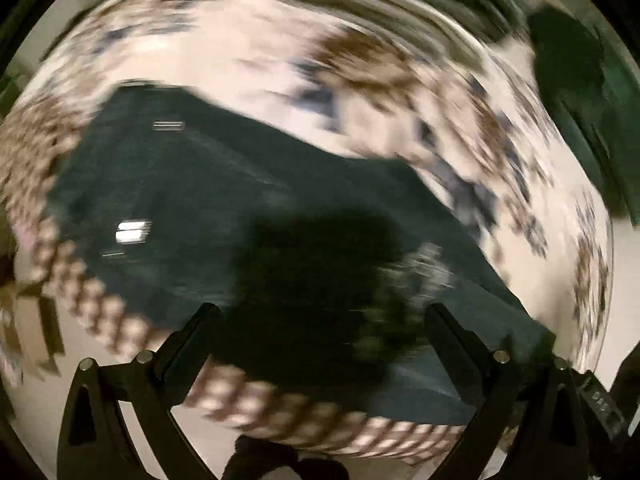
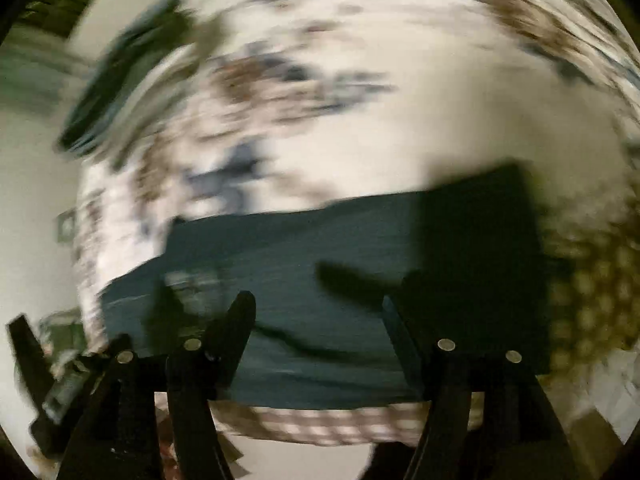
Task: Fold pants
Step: 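Fold the frayed hem toward the back pocket with the right tool while the left tool holds the jeans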
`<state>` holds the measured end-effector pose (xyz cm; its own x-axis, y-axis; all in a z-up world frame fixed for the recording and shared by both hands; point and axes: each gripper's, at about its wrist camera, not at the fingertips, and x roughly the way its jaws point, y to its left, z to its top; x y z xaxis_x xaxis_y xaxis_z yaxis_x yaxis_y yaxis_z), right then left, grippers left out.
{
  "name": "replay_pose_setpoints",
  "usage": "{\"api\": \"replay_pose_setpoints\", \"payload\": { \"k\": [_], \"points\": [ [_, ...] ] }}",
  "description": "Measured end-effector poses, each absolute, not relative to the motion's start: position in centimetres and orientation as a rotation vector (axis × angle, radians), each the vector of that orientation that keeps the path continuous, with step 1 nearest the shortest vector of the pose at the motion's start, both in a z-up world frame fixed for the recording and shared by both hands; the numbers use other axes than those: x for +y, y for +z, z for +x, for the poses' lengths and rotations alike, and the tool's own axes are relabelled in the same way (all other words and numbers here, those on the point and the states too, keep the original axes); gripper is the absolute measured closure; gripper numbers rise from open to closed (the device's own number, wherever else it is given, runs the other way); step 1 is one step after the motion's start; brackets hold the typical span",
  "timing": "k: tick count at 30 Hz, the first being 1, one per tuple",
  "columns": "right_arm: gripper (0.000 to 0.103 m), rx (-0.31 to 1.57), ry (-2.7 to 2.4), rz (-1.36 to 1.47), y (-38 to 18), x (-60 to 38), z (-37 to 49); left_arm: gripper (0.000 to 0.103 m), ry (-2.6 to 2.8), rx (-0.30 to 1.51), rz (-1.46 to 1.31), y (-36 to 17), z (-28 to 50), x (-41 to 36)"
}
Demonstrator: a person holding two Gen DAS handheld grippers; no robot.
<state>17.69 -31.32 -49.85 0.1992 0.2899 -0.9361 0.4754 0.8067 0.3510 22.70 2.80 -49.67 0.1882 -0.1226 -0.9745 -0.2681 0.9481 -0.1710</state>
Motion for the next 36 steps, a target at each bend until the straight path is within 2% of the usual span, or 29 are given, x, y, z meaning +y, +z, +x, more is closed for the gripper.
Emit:
{"api": "replay_pose_setpoints", "payload": {
  "k": [5,8,11,12,13,15,27,29,31,32,36],
  "points": [
    [0.035,1.438,-0.227,0.718,-52.2,-35.3,16.1,0.001,0.055,1.494,-0.239,-53.5,24.9,-2.6],
    [0.035,1.435,-0.222,0.695,-52.3,-35.4,16.0,0.005,0.008,1.511,-0.244,-53.9,24.6,-4.3],
    [0.035,1.444,-0.231,0.678,-52.5,-34.9,15.9,0.032,-0.003,1.509,-0.136,-54.2,24.1,-6.0],
    [0.035,1.445,-0.237,0.679,-52.6,-34.7,16.0,0.066,-0.003,1.512,-0.089,-54.5,24.0,-6.4],
    [0.035,1.446,-0.238,0.684,-52.6,-34.2,16.1,0.089,0.012,1.516,-0.035,-54.9,23.9,-6.7],
    [0.034,1.447,-0.242,0.689,-52.6,-34.0,16.2,0.097,0.026,1.487,-0.003,-54.9,23.7,-6.2],
    [0.035,1.483,-0.174,0.721,-52.3,-32.9,15.5,0.098,-0.018,1.44,-0.296,-51.4,21.7,1.2],
    [0.034,1.484,-0.164,0.738,-52.4,-32.7,15.4,0.092,-0.034,1.442,-0.409,-51.3,21.6,1.8],
    [0.031,1.489,-0.165,0.743,-52.6,-32.4,15.5,0.072,-0.036,1.455,-0.495,-52.2,21.8,2.7],
    [0.031,1.492,-0.172,0.746,-52.7,-32.3,15.5,0.067,-0.033,1.463,-0.528,-52.9,22.0,3.0],
    [0.031,1.5,-0.194,0.758,-53.1,-32.3,15.6,0.061,-0.038,1.504,-0.593,-55.5,22.8,2.0]
  ]
}}
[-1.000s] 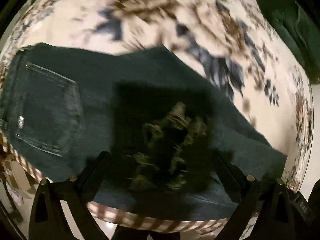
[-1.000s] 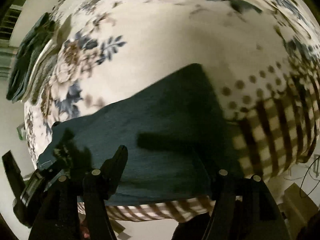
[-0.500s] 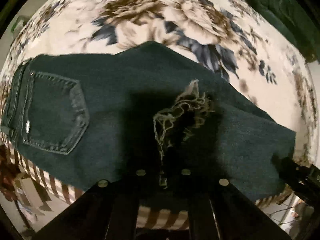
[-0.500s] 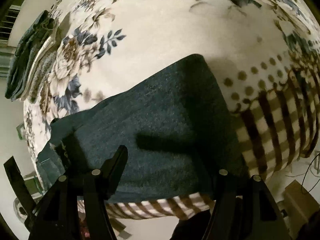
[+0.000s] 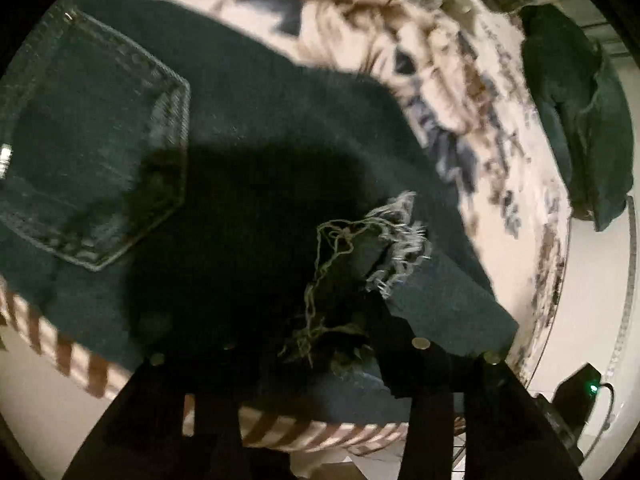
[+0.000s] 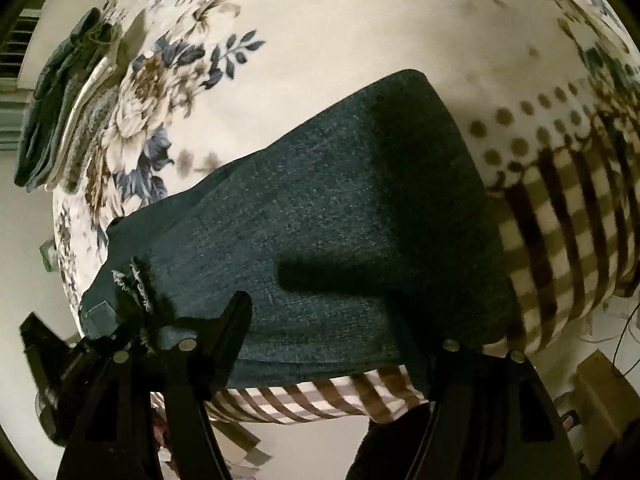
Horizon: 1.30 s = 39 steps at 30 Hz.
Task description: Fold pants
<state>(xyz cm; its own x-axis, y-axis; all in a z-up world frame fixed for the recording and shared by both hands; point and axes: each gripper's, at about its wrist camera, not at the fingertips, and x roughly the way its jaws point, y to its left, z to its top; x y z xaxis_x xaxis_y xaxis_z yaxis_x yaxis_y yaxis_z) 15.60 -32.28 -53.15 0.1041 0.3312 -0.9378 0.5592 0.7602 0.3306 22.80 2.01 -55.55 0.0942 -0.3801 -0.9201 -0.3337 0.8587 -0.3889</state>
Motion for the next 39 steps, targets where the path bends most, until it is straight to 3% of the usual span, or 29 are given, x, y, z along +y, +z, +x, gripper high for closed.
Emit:
{"api": "replay_pose_setpoints", "payload": {
  "k": [5,7,16,22,27,32,33,35,37,39],
  "points": [
    [0.031,1.496,-0.205,0.788,-53.1,-32.5,15.6,0.062,-0.042,1.501,-0.502,-55.8,22.6,1.2],
    [0.031,1.499,-0.207,0.792,-53.2,-32.5,15.6,0.101,-0.08,1.481,-0.484,-55.3,22.1,1.0],
    [0.031,1.527,-0.168,0.762,-52.7,-32.2,15.4,0.101,-0.112,1.409,-0.6,-51.2,19.1,2.4],
    [0.031,1.554,-0.104,0.73,-52.0,-30.8,15.3,0.101,-0.083,1.44,-0.679,-51.5,18.6,3.8],
    [0.031,1.6,-0.082,0.668,-52.7,-29.1,15.8,0.099,-0.05,1.52,-0.618,-55.7,19.1,4.1],
    [0.031,1.599,-0.078,0.602,-52.8,-27.5,16.5,0.097,-0.072,1.474,-0.4,-53.8,20.2,2.0],
    [0.031,1.595,-0.082,0.589,-52.7,-27.1,16.6,0.095,-0.07,1.455,-0.38,-53.3,20.2,1.8],
    [0.031,1.588,-0.082,0.57,-52.5,-26.5,16.9,0.075,-0.042,1.425,-0.329,-52.6,20.2,1.9],
    [0.031,1.591,-0.086,0.564,-52.5,-26.0,17.0,0.029,-0.014,1.383,-0.321,-51.8,20.0,2.7],
    [0.031,1.601,-0.085,0.56,-52.5,-25.7,17.2,0.019,0.018,1.317,-0.36,-51.0,19.6,4.4]
  ]
}}
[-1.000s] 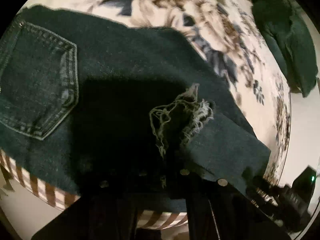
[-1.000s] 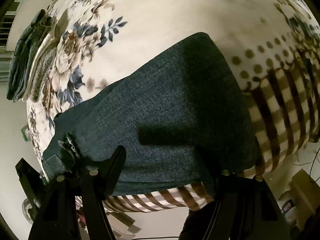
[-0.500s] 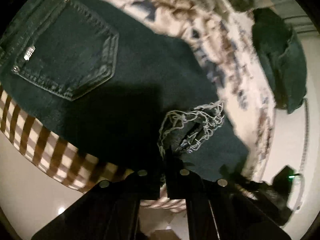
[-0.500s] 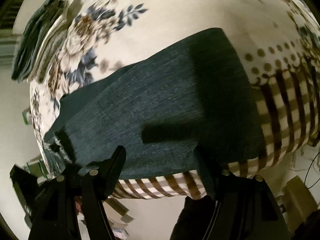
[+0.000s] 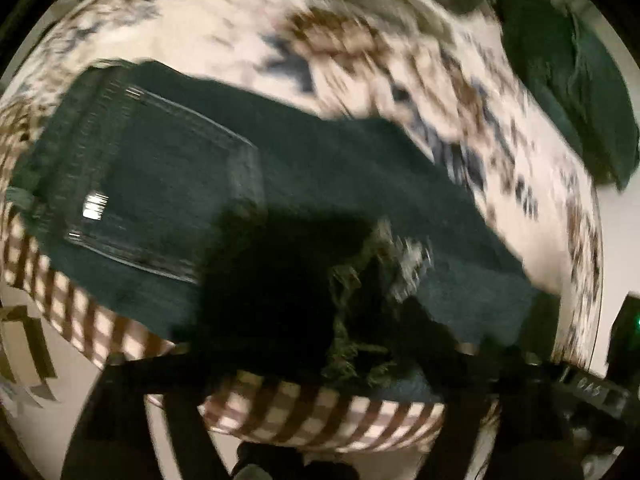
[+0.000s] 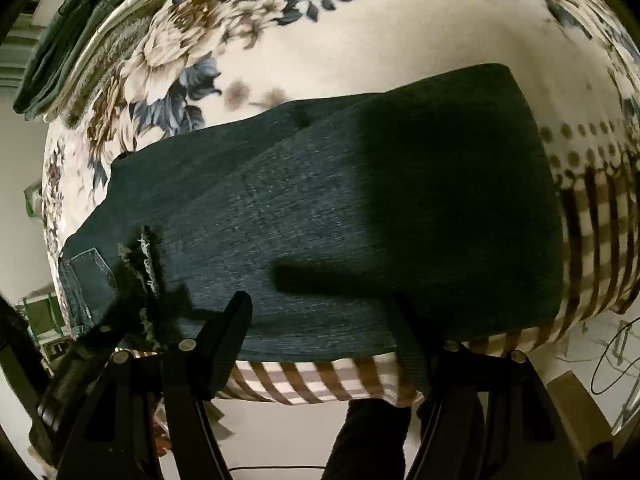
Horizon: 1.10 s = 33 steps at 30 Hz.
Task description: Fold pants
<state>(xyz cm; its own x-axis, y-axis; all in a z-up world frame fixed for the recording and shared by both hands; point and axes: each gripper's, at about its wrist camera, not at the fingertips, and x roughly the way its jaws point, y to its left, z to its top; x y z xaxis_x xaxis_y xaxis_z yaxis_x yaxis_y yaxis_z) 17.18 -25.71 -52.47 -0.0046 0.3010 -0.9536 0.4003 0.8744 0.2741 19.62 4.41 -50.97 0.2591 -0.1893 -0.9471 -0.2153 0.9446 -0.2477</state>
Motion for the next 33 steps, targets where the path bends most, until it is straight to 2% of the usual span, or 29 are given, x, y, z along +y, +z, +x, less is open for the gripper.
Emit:
{"api": "replay_pose_setpoints", "payload": {
  "k": [6,10,14,15,16,17,18,21,23,24,27,29,30,33],
  "points": [
    [0.031,1.613,-0.089,0.477,-51.8,-24.4,18.3,0.016,0.231,1.13,-0.685,-49.7,16.9,14.8],
    [0.031,1.63,-0.096,0.418,-51.9,-23.5,19.4,0.017,0.396,1.012,-1.018,-53.1,14.3,22.2],
    [0.031,1.652,-0.089,0.358,-52.5,-22.2,20.4,0.018,0.357,0.952,-1.198,-56.6,15.0,25.4],
    [0.031,1.656,-0.086,0.345,-52.6,-21.9,20.5,0.02,0.35,0.938,-1.197,-56.8,15.3,25.8],
    [0.031,1.663,-0.084,0.321,-52.8,-21.4,20.7,0.043,0.333,0.906,-1.19,-56.8,15.7,26.0],
    [0.031,1.668,-0.084,0.304,-53.0,-21.2,20.8,0.061,0.324,0.892,-1.168,-56.6,16.2,26.1],
    [0.031,1.675,-0.086,0.281,-53.3,-20.9,20.8,0.073,0.326,0.917,-1.143,-56.7,16.6,26.1],
    [0.031,1.687,-0.095,0.261,-53.8,-20.7,20.8,0.074,0.306,0.892,-1.145,-57.0,16.8,26.1],
    [0.029,1.693,-0.1,0.267,-54.0,-20.8,20.9,0.064,0.29,0.895,-1.176,-57.9,17.1,26.6],
    [0.028,1.692,-0.104,0.273,-54.2,-20.7,20.7,0.054,0.286,0.896,-1.209,-58.7,16.8,27.1],
    [0.028,1.69,-0.116,0.276,-54.1,-20.6,20.7,0.053,0.266,0.856,-1.307,-60.0,16.4,27.9],
    [0.027,1.682,-0.124,0.258,-54.0,-20.5,20.7,0.063,0.277,0.846,-1.261,-58.9,16.5,27.5],
    [0.027,1.671,-0.132,0.235,-53.8,-20.2,20.7,0.073,0.28,0.843,-1.214,-58.1,16.7,27.0],
    [0.019,1.646,-0.15,0.166,-53.3,-19.4,20.7,0.08,0.301,0.815,-1.089,-55.1,16.8,25.6]
  ]
}}
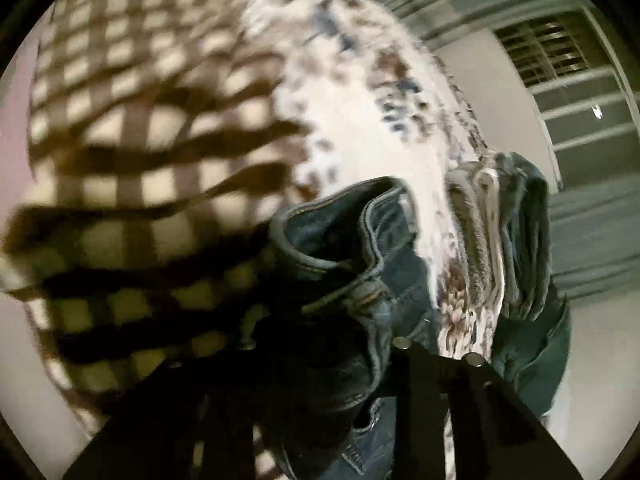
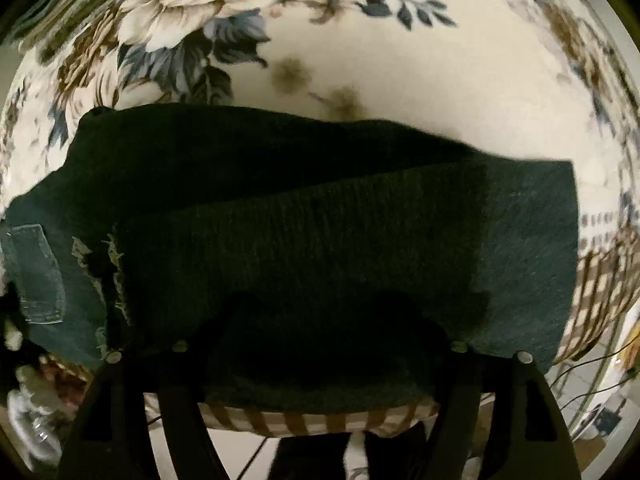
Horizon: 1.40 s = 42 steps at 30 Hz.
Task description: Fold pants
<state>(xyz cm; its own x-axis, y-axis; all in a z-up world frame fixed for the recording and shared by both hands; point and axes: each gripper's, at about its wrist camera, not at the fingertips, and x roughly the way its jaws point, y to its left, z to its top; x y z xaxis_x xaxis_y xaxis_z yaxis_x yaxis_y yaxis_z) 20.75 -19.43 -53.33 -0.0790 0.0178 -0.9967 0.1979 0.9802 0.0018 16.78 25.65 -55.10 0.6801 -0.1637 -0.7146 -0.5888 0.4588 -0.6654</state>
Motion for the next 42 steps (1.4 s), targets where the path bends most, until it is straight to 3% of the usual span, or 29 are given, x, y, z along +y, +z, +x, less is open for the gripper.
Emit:
{"api": "replay_pose_setpoints", "payload": {
  "k": [6,11,15,22,28,34,42],
  "points": [
    [0.011,1.594,-0.147,0.171,-51.6,-20.2,19.9,0.084,0.27,0.77,-0.839,-47.8,16.7,21.5],
    [0.011,1.561,-0.12,0.195,-50.2,-22.6,18.7,0.084,0.206,0.715,-0.681,-41.7,15.9,16.1],
    [0.004,1.553,-0.091,0.236,-48.6,-26.4,16.7,0.085,0.164,0.674,-0.569,-37.7,14.9,10.2],
    [0.004,1.509,-0.073,0.293,-46.1,-36.0,13.1,0.085,0.021,0.683,-0.426,-33.8,13.7,-3.0],
    [0.004,1.489,-0.15,0.407,-47.1,-46.7,10.8,0.086,-0.118,0.783,-0.329,-35.2,12.7,-14.6],
    [0.004,1.471,-0.266,0.525,-48.9,-57.4,8.3,0.086,-0.194,0.941,-0.201,-41.2,12.5,-25.0],
    [0.003,1.437,-0.292,0.613,-50.5,-64.5,6.0,0.084,-0.183,1.104,-0.036,-48.0,12.3,-31.3]
  ]
}}
